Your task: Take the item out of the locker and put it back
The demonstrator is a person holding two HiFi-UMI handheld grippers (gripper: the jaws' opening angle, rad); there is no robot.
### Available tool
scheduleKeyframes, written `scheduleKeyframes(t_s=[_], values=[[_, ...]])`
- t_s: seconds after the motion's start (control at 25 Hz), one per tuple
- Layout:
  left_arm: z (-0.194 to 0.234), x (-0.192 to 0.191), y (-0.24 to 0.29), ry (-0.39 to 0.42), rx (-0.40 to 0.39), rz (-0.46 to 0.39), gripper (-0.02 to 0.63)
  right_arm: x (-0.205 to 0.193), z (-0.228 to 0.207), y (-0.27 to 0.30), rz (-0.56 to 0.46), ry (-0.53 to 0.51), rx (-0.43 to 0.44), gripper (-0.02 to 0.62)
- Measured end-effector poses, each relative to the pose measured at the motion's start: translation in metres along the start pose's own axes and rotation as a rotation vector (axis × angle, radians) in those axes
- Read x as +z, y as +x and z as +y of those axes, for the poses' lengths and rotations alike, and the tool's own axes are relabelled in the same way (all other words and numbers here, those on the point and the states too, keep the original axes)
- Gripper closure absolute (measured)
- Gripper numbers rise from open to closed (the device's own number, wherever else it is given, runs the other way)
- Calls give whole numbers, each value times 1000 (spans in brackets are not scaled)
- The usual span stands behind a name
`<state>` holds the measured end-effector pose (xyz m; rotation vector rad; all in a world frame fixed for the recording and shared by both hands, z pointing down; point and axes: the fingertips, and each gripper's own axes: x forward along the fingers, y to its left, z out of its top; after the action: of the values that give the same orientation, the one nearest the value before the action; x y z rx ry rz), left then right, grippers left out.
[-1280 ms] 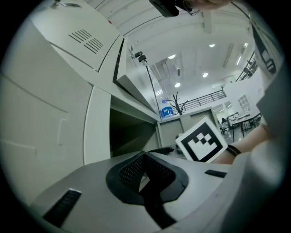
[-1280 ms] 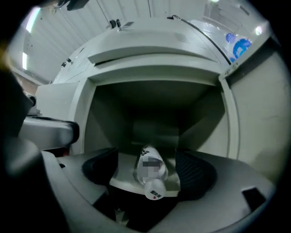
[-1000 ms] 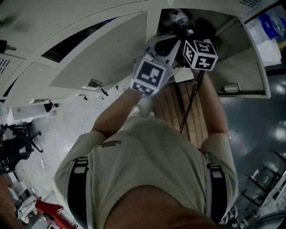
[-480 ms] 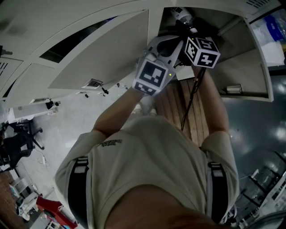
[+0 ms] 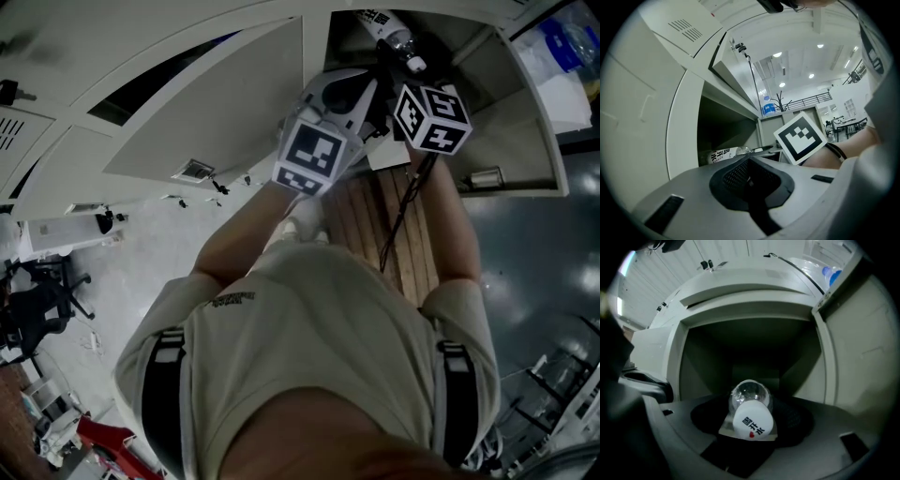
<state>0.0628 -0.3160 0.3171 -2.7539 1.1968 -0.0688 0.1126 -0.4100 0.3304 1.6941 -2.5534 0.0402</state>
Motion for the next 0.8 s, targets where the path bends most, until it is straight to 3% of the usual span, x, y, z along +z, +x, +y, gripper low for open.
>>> scheduleKeyframes(t_s=[0.2,0.4,0.6,0.8], values=[[-5,21,-11,19,-5,-28,594,27,-1,-38,-52,7,-1,301],[-10,42,-25,-36,-40,-53,594,46,1,-87,-73,6,18,301],[-13,48,-43,52,-6,-29,593,42,3,-126,-79,42,35,301],[-16,45,-66,39,1,-28,594,23,3,-161,-71,104,44,301]])
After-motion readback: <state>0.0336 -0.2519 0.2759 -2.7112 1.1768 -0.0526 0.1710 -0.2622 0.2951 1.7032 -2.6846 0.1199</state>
